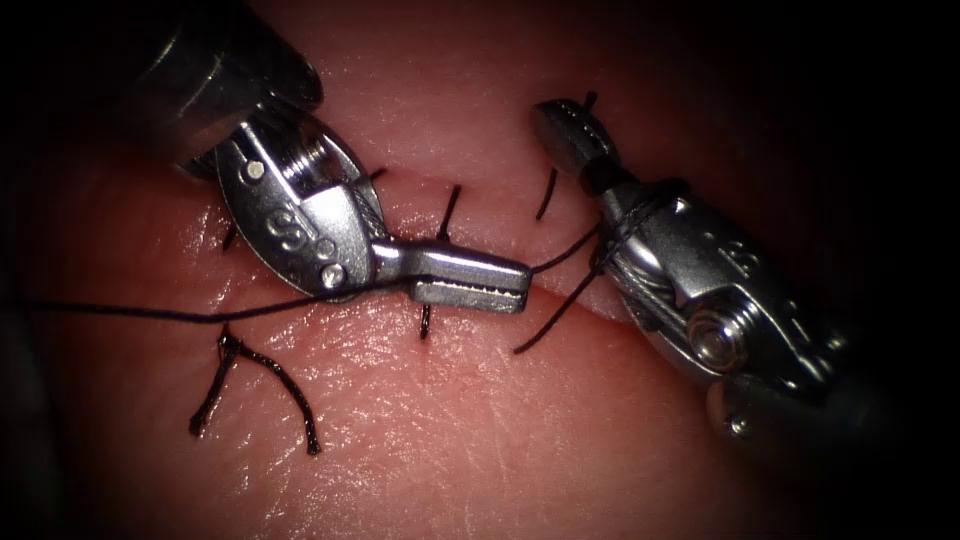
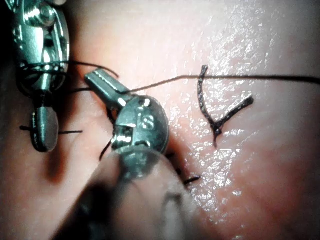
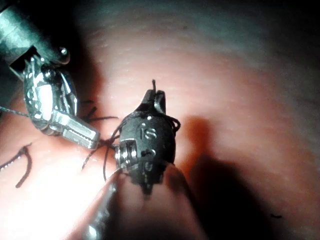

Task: Wound Closure
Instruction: Grab the suture tail with the right gripper

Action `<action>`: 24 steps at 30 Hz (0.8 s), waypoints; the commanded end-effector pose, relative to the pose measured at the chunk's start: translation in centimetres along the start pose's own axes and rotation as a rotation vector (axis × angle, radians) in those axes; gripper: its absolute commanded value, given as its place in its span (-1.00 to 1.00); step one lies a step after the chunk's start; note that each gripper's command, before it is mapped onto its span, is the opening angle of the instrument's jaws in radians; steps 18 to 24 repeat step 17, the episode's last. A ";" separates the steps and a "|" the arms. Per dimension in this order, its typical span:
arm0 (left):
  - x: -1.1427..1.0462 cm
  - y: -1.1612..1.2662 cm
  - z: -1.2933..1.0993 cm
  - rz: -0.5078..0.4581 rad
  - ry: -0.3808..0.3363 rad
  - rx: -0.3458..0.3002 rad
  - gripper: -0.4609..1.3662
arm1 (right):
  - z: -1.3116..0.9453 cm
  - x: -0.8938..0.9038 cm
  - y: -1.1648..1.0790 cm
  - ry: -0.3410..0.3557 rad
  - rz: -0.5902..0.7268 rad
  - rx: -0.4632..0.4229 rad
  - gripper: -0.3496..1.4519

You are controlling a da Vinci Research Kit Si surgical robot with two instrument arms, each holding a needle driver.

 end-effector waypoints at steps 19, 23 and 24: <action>0.01 0.01 -0.01 0.000 0.000 -0.004 -0.88 | -0.03 0.06 -0.03 0.013 0.004 -0.001 -1.00; 0.01 0.01 -0.01 0.000 0.000 -0.004 -0.88 | -0.03 0.06 -0.03 0.013 0.004 -0.001 -1.00; 0.01 0.01 -0.01 0.000 0.000 -0.004 -0.88 | -0.03 0.06 -0.03 0.013 0.004 -0.001 -1.00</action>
